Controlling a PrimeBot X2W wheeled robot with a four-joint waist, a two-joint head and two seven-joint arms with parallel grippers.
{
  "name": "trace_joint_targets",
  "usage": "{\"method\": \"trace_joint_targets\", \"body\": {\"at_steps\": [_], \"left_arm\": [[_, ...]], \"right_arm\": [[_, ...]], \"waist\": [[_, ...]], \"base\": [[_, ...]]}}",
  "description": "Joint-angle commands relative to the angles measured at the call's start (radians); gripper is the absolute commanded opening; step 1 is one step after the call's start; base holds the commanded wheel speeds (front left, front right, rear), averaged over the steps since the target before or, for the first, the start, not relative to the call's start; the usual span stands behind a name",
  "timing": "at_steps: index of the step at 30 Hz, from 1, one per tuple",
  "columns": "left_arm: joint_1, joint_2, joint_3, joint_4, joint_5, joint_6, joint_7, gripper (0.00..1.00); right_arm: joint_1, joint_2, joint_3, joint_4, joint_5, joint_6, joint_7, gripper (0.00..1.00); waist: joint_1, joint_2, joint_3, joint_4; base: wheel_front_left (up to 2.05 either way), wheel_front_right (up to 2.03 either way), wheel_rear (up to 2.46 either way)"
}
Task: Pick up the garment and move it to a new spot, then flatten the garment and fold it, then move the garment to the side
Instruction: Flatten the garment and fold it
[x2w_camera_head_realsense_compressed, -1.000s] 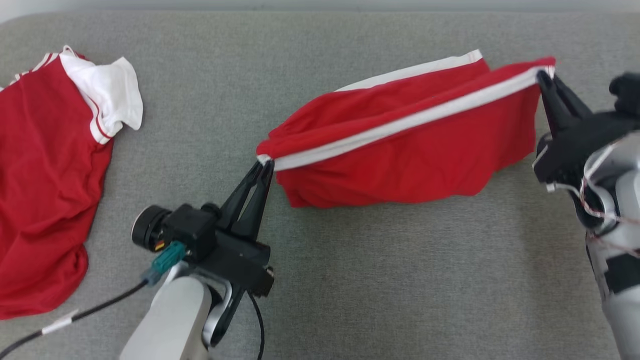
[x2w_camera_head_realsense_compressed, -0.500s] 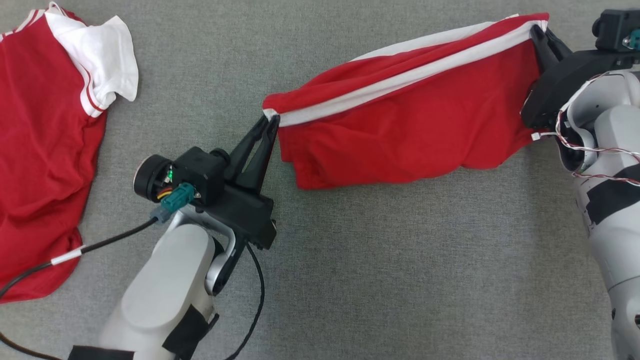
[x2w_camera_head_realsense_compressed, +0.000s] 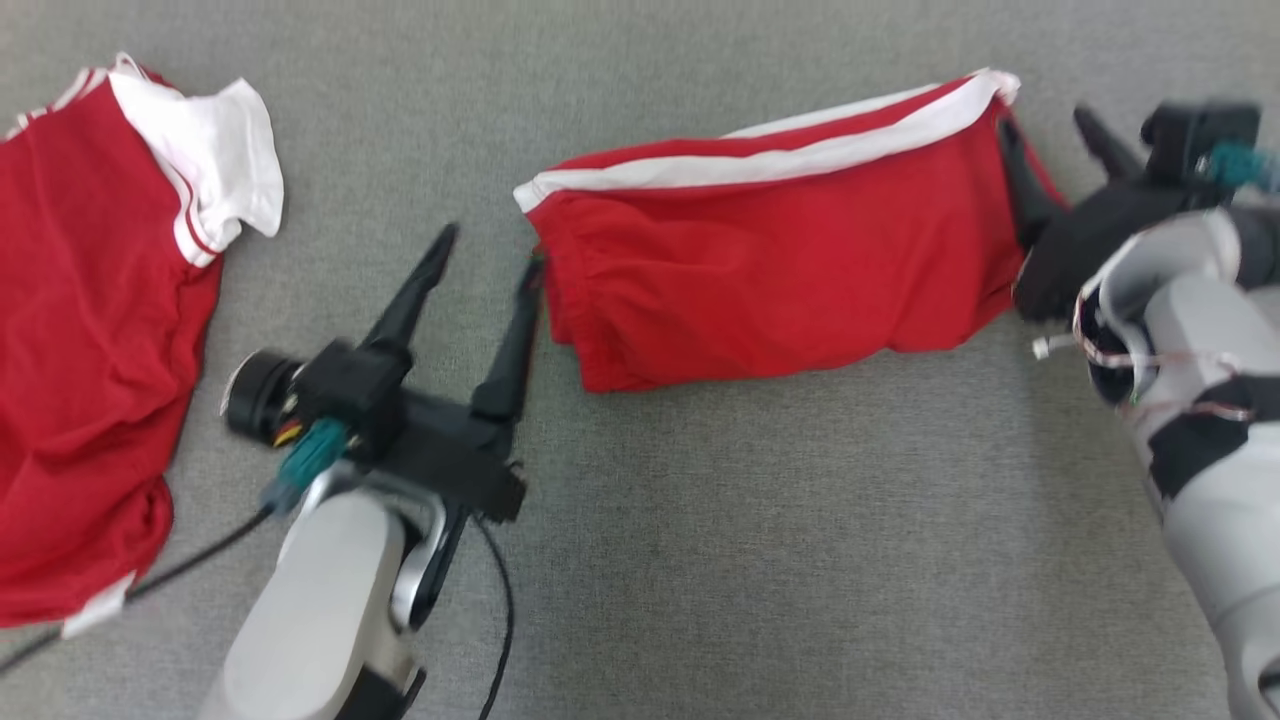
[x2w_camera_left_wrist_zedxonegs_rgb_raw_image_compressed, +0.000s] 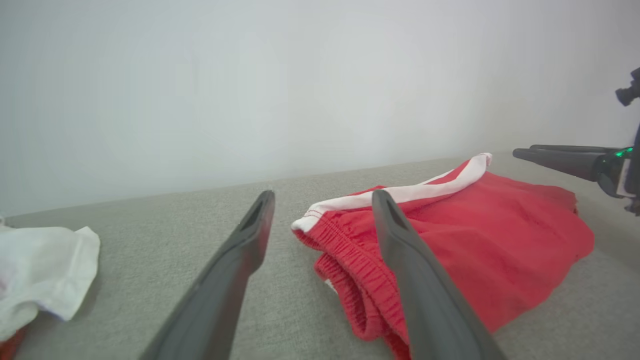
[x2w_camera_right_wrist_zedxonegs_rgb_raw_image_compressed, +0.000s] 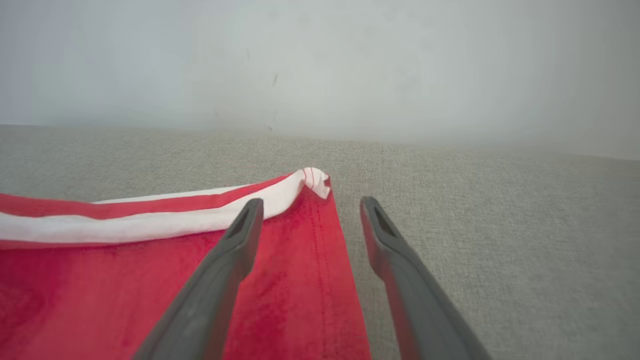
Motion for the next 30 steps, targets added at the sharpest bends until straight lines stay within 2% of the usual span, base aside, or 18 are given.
{"method": "trace_joint_targets", "body": {"at_steps": [1, 11, 16, 23, 24, 25, 26, 27, 30], "left_arm": [[0.040, -0.001, 0.022, -0.022, 0.018, 0.011, -0.003, 1.00], [0.274, -0.009, 0.218, -0.251, 0.134, 0.080, -0.003, 1.00], [0.371, 0.002, 0.267, -0.267, 0.168, 0.085, -0.003, 1.00], [0.439, -0.022, 0.329, -0.260, 0.149, 0.082, -0.003, 1.00], [0.443, -0.024, 0.341, -0.258, 0.143, 0.078, -0.003, 1.00], [0.446, -0.027, 0.348, -0.256, 0.146, 0.072, -0.003, 1.00], [0.446, -0.027, 0.348, -0.256, 0.146, 0.072, -0.003, 1.00], [0.451, -0.030, 0.351, -0.253, 0.148, 0.070, -0.003, 1.00], [0.461, -0.040, 0.358, -0.244, 0.161, 0.060, -0.003, 1.00]], "right_arm": [[0.029, -0.010, 0.014, -0.003, 0.014, -0.002, -0.008, 1.00], [0.149, -0.050, 0.074, 0.015, 0.112, -0.002, 0.006, 1.00], [0.171, -0.061, 0.075, 0.057, 0.141, -0.002, 0.019, 1.00], [0.176, -0.042, 0.083, 0.130, 0.166, -0.002, 0.052, 1.00], [0.178, -0.037, 0.088, 0.133, 0.173, -0.002, 0.054, 0.50], [0.178, -0.032, 0.093, 0.131, 0.176, -0.002, 0.052, 0.31], [0.178, -0.032, 0.093, 0.131, 0.176, -0.002, 0.052, 0.31], [0.178, -0.029, 0.097, 0.130, 0.180, -0.002, 0.050, 0.00], [0.182, -0.031, 0.103, 0.128, 0.199, -0.002, 0.032, 0.00]], "waist": [[0.0000, -0.0001, -0.029, -0.011], [0.0000, -0.0001, -0.073, 0.009], [0.0000, -0.0001, -0.077, 0.036], [0.0000, -0.0001, -0.087, 0.065], [0.0000, -0.0001, -0.090, 0.067], [0.0000, -0.0001, -0.093, 0.068], [0.0000, -0.0001, -0.093, 0.068], [0.0000, -0.0001, -0.096, 0.069], [0.0000, -0.0001, -0.114, 0.068]], "base": [[0.00, 0.00, 0.00], [0.00, 0.00, 0.00], [0.00, 0.00, 0.00], [0.00, 0.00, 0.00], [0.00, 0.00, 0.00], [0.00, 0.00, 0.00], [0.00, 0.00, 0.00], [0.00, 0.00, 0.00], [0.00, 0.00, 0.00]]}}
